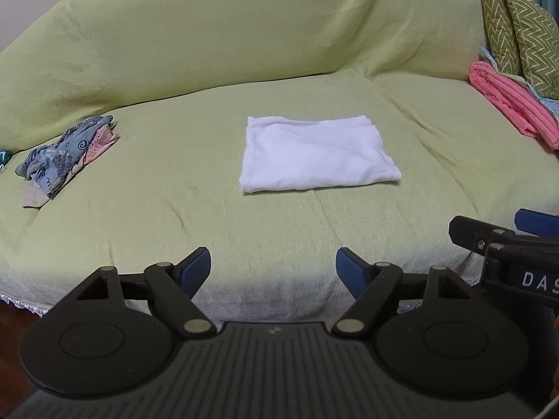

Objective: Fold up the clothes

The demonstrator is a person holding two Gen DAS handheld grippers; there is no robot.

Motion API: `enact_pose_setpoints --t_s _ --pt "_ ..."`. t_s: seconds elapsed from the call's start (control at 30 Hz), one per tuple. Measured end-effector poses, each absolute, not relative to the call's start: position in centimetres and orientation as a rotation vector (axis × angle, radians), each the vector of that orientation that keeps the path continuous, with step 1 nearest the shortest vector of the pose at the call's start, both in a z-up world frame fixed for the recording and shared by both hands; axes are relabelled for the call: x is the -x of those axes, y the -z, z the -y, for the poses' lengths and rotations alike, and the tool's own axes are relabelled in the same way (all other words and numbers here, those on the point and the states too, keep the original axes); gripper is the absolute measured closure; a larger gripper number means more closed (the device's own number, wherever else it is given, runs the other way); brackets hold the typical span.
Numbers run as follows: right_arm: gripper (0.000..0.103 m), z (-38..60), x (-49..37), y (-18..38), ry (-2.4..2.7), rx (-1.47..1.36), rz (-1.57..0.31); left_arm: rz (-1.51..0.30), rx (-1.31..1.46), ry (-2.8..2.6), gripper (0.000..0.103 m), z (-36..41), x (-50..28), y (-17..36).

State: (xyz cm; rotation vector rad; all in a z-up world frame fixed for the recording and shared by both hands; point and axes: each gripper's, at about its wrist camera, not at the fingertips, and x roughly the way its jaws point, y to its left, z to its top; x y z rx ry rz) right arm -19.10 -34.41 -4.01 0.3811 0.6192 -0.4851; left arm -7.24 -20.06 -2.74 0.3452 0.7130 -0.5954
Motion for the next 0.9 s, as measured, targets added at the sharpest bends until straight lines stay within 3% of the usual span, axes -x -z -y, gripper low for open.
enact_pose_setpoints --t_s 0.4,0.67,0.8,0.9 --pt "0.010 33.8 19.8 2.8 0.490 -0.364 -0.612 -0.702 -0.333 0.602 0.020 19.3 7.1 2.0" --pt "0.005 35.5 17.7 4.1 0.456 -0.317 -0.593 -0.744 -0.342 0.630 0.016 20.9 2.9 3.3" --pt "0.007 35.0 14.8 6.2 0.392 -0.072 -0.545 -0.814 -0.316 0.635 0.016 21.1 -1.8 5.4" --pt "0.016 33.0 11.6 8.6 0.326 0.225 -0.533 -0.898 -0.269 0.613 0.016 20.7 -6.1 7.0"
